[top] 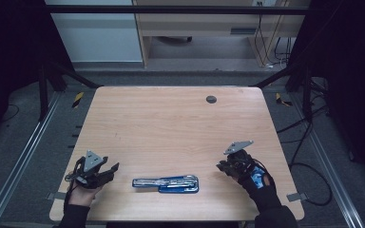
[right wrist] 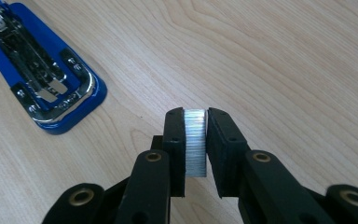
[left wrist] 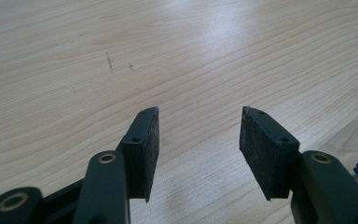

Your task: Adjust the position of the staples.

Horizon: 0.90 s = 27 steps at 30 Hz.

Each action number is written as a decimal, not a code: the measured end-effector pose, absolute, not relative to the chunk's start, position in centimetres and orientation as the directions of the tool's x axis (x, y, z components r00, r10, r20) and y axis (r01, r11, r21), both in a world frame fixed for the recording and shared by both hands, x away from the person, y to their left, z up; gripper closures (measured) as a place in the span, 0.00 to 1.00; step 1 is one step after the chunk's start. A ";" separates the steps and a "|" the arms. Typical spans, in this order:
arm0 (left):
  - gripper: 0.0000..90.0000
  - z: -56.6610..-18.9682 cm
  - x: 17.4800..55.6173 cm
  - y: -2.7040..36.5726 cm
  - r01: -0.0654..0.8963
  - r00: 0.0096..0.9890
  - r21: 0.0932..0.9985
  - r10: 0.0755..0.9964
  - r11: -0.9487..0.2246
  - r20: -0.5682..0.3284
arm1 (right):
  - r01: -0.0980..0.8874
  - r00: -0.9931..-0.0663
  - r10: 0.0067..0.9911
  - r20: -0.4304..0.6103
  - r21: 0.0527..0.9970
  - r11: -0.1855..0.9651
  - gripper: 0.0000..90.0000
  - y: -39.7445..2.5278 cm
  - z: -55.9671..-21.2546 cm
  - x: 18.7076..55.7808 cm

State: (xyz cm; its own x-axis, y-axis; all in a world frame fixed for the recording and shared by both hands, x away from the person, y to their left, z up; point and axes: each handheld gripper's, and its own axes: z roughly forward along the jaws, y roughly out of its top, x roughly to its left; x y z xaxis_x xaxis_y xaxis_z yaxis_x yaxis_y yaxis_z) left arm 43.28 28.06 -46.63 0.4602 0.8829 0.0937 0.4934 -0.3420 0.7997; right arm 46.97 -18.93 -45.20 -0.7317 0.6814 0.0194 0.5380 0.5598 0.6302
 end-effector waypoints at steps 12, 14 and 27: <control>0.52 -46.8 43.4 28.2 0.499 0.462 0.797 0.883 -0.339 0.086 | 0.461 -0.804 0.593 0.037 0.670 0.583 0.86 -18.9 -43.3 46.7; 0.52 -46.8 43.3 28.2 0.499 0.463 0.797 0.882 -0.341 0.088 | 0.450 -0.815 0.578 0.039 0.671 0.589 0.86 -18.9 -43.2 46.8; 0.52 -46.9 43.4 27.9 0.501 0.470 0.791 0.878 -0.352 0.093 | 0.375 -0.870 0.492 0.024 0.681 0.629 0.86 -18.0 -42.3 46.7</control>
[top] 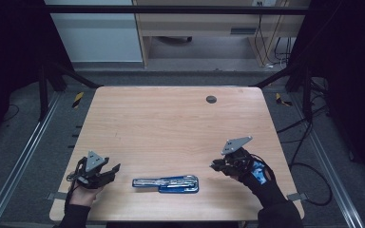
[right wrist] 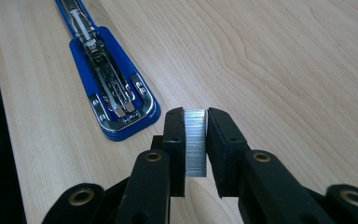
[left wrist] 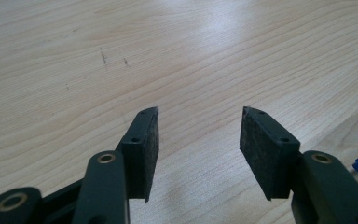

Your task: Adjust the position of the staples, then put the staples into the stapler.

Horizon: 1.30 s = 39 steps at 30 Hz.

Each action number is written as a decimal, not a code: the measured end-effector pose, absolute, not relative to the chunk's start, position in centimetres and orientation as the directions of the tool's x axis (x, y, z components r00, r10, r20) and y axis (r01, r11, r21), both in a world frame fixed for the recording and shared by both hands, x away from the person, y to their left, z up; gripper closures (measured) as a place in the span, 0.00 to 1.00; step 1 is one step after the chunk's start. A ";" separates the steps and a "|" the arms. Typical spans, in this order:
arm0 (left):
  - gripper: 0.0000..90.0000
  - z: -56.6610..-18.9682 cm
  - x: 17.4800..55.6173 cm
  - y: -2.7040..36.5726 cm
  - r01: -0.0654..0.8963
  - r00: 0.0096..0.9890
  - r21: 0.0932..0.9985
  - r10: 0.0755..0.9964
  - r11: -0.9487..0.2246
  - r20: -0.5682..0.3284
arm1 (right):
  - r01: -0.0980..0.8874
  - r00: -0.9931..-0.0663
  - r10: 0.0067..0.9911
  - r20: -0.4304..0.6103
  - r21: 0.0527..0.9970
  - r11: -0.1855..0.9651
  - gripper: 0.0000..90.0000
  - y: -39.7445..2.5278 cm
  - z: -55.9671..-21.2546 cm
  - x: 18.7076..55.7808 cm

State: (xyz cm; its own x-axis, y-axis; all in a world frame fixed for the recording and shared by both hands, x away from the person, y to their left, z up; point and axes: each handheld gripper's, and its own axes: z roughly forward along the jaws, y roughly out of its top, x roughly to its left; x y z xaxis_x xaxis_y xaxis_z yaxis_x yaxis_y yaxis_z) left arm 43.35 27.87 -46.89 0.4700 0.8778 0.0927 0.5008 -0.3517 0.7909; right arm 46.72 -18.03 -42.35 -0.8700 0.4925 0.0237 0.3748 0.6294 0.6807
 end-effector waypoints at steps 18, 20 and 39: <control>0.52 -47.3 43.7 27.8 0.525 0.473 0.775 0.878 -0.352 0.079 | 0.256 -0.935 0.356 -0.004 0.688 0.679 0.86 -16.1 -40.0 46.9; 0.52 -47.2 43.7 27.8 0.524 0.471 0.775 0.878 -0.353 0.081 | 0.241 -0.941 0.338 -0.009 0.684 0.688 0.86 -15.7 -39.9 47.1; 0.52 -47.2 43.6 27.8 0.524 0.471 0.773 0.878 -0.357 0.086 | 0.146 -0.981 0.195 -0.001 0.658 0.739 0.86 -12.3 -39.8 48.0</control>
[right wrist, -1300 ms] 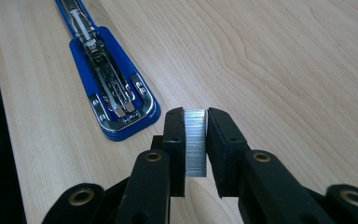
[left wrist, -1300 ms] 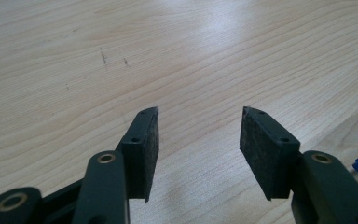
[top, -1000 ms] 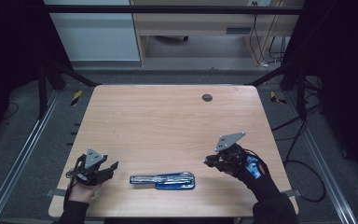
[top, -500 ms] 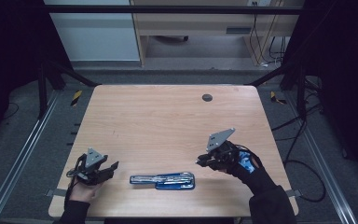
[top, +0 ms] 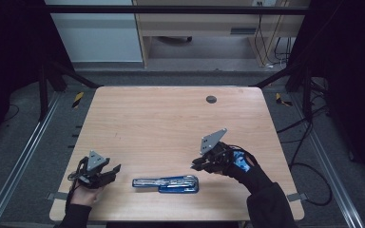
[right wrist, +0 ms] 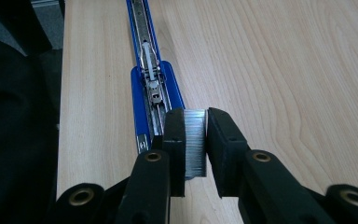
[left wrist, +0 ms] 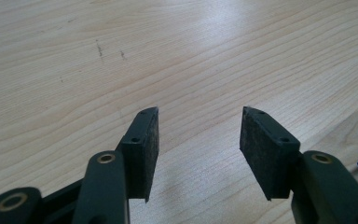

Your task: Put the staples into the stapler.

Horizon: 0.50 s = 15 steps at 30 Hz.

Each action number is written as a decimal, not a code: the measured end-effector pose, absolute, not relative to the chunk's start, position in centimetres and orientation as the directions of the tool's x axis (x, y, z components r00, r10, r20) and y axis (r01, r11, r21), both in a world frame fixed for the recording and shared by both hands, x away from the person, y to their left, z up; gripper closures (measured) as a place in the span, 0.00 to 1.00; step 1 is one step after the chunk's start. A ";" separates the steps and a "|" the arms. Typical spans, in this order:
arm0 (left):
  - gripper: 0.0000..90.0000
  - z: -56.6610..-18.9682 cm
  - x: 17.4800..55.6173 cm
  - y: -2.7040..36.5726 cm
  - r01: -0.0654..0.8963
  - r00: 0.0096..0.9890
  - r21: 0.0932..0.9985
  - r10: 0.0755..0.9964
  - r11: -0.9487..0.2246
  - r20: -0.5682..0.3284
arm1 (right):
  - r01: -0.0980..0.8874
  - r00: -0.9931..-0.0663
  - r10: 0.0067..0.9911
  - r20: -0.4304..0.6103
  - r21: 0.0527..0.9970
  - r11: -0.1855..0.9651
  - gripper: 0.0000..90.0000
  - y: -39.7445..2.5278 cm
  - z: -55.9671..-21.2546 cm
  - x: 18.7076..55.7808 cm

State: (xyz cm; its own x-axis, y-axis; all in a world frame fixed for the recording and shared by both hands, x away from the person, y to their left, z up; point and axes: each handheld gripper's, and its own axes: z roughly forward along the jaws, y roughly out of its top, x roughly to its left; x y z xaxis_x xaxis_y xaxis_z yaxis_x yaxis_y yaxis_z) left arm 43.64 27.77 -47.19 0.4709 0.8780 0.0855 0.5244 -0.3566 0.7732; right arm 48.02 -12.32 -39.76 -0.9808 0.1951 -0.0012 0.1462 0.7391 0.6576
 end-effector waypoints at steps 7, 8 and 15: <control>0.52 -47.2 43.7 27.8 0.525 0.470 0.773 0.878 -0.355 0.084 | 0.113 -0.988 0.154 -0.004 0.657 0.745 0.86 -11.6 -40.4 48.4; 0.52 -47.2 43.7 27.8 0.525 0.472 0.772 0.877 -0.358 0.086 | 0.111 -0.989 0.147 0.000 0.657 0.746 0.86 -11.5 -40.5 48.5; 0.53 -47.2 43.7 27.7 0.525 0.475 0.770 0.875 -0.363 0.088 | 0.088 -0.993 0.118 -0.003 0.651 0.754 0.86 -10.9 -40.7 48.6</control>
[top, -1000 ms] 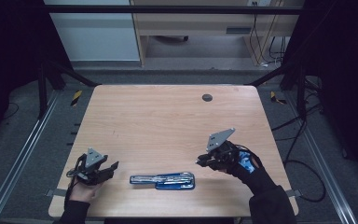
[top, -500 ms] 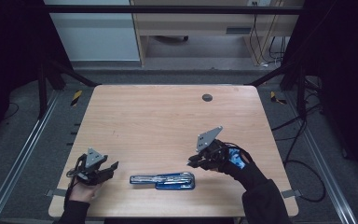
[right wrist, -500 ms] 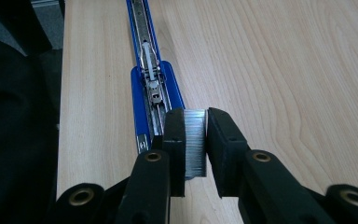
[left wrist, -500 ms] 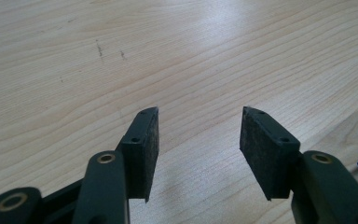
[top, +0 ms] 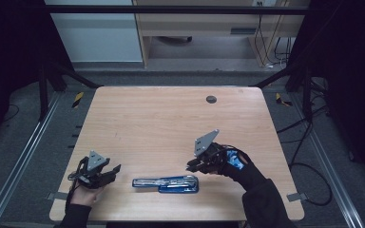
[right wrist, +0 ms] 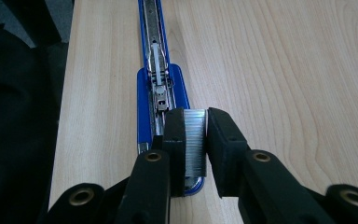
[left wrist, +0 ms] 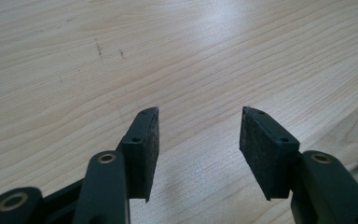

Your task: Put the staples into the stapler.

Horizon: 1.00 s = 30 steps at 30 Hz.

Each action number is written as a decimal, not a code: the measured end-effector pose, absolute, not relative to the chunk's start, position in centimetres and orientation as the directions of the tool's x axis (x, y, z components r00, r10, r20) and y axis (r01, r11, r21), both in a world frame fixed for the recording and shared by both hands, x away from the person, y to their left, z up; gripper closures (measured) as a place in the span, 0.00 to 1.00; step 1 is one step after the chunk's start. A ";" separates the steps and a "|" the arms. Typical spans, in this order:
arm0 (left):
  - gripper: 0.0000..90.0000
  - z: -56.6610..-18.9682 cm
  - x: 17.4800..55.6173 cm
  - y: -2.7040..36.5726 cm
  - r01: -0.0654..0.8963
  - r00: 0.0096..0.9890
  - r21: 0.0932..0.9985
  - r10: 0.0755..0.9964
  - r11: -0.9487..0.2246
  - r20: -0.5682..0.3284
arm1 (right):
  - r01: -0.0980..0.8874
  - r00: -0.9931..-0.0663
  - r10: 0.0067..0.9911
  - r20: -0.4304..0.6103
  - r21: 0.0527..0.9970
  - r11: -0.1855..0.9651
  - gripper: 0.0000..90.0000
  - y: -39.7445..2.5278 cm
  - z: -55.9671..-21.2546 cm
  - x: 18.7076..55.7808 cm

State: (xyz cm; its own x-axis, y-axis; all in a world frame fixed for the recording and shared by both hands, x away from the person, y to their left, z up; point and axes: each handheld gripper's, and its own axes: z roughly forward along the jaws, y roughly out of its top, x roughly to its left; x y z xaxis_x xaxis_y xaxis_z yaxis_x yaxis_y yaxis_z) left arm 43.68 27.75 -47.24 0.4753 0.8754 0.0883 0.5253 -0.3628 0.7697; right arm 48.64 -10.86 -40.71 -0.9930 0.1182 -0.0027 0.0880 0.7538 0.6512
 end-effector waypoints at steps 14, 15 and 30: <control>0.53 -47.3 43.7 27.7 0.528 0.479 0.764 0.873 -0.370 0.093 | 0.070 -0.997 0.074 0.018 0.605 0.793 0.87 -9.9 -41.9 48.7; 0.53 -47.3 43.7 27.7 0.527 0.479 0.765 0.873 -0.370 0.092 | 0.065 -0.997 0.070 0.016 0.604 0.794 0.87 -9.9 -42.0 48.7; 0.53 -47.3 43.7 27.7 0.529 0.479 0.762 0.873 -0.373 0.094 | 0.053 -0.998 0.033 0.045 0.589 0.806 0.86 -9.6 -43.0 48.5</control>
